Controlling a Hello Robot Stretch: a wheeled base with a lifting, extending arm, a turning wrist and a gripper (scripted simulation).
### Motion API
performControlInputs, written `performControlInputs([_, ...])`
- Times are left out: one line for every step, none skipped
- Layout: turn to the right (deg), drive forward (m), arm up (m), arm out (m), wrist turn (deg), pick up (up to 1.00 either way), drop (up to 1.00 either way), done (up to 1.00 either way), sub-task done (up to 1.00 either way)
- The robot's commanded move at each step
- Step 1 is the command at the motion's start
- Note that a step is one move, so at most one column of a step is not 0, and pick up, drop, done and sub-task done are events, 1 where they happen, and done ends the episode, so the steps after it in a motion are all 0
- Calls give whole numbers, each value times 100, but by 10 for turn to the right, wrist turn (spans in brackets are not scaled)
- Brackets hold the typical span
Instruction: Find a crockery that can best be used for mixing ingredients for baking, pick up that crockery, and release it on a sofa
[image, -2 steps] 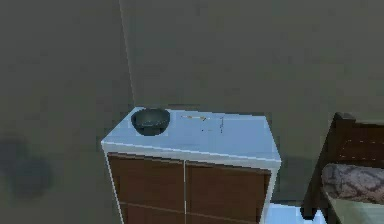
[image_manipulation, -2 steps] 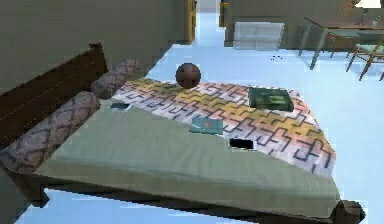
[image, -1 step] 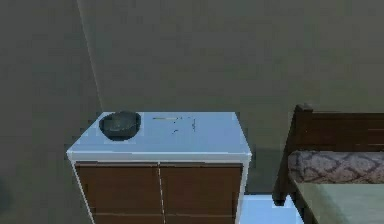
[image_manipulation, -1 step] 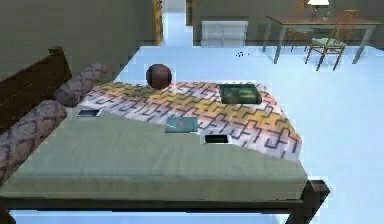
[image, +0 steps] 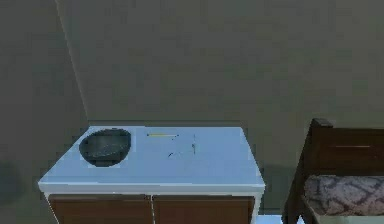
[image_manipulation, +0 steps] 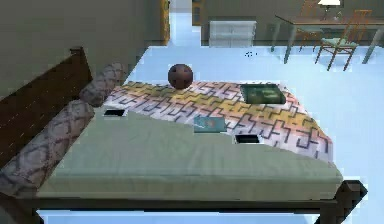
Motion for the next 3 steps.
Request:
performControlInputs([-450,0,0,0,0,0,0,0,0])
performControlInputs([-450,0,0,0,0,0,0,0,0])
performControlInputs([-240,0,0,0,0,0,0,0,0])
